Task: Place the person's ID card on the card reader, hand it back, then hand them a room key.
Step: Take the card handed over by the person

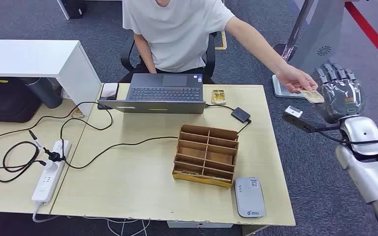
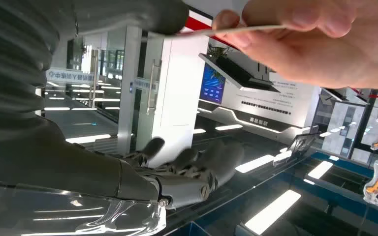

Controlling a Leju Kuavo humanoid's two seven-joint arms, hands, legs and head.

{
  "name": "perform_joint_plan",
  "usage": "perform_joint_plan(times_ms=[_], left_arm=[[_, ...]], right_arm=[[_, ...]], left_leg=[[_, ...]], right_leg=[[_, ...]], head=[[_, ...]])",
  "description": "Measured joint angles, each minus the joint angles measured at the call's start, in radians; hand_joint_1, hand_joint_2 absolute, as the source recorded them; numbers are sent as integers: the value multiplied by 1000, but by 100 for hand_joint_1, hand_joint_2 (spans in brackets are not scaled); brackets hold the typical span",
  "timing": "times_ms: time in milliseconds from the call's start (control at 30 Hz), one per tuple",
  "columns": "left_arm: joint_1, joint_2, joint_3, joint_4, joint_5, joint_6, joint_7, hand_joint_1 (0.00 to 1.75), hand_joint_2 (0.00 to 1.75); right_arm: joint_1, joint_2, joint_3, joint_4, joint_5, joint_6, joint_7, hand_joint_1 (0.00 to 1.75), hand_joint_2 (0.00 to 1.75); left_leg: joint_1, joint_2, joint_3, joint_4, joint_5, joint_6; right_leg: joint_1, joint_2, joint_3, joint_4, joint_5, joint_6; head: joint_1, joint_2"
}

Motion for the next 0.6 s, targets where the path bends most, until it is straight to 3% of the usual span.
perform_joint_plan(times_ms=[600], left_arm=[[3,0,9,0,10,-43,-11,0,175]], right_arm=[[26,2,13,-70,-25,12,-11,175,175]], left_leg=[[0,0,0,0,0,0]], right_leg=[[0,0,0,0,0,0]], head=[[0,0]])
